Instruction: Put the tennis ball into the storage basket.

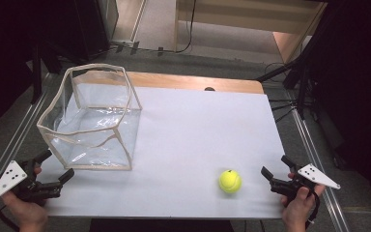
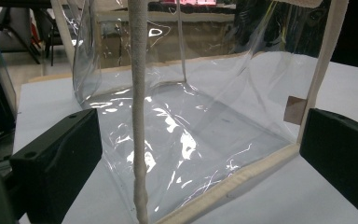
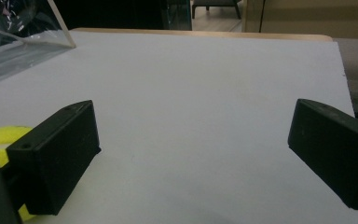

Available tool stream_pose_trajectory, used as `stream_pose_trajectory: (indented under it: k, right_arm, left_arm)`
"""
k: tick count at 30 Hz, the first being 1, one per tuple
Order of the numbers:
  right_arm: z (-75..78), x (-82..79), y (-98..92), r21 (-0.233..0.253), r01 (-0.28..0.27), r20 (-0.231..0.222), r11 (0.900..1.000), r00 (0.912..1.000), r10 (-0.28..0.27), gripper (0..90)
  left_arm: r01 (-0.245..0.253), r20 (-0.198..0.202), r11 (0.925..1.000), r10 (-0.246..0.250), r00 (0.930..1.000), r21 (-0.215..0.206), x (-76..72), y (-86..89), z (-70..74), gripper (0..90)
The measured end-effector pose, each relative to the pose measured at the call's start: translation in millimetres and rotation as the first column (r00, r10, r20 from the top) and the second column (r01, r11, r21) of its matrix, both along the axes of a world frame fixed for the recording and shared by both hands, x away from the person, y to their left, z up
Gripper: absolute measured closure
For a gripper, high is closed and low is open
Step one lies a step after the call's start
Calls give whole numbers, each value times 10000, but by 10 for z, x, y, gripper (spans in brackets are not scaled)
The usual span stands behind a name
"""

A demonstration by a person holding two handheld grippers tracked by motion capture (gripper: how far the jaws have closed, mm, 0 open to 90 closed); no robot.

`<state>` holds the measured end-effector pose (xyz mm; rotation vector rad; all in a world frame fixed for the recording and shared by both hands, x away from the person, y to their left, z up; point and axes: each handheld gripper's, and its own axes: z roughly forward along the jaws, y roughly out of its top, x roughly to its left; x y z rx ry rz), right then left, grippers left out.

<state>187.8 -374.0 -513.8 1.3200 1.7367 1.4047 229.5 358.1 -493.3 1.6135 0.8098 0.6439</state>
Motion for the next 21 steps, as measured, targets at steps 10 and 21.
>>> stream_pose_trajectory:
  k: [10, 21]
  right_arm:
    - [188, -5, 114, -578, -708, -311, 9958, 9971, 691, 10]
    - [459, 23, 400, -1132, -1986, -633, 9735, 9793, 1924, 12]
  left_arm:
    - [-90, 43, 10000, 90, 10000, -14, -10, -7, -10, 0]
    - [-122, 25, 9999, 121, 9999, 51, -16, -12, -12, 0]
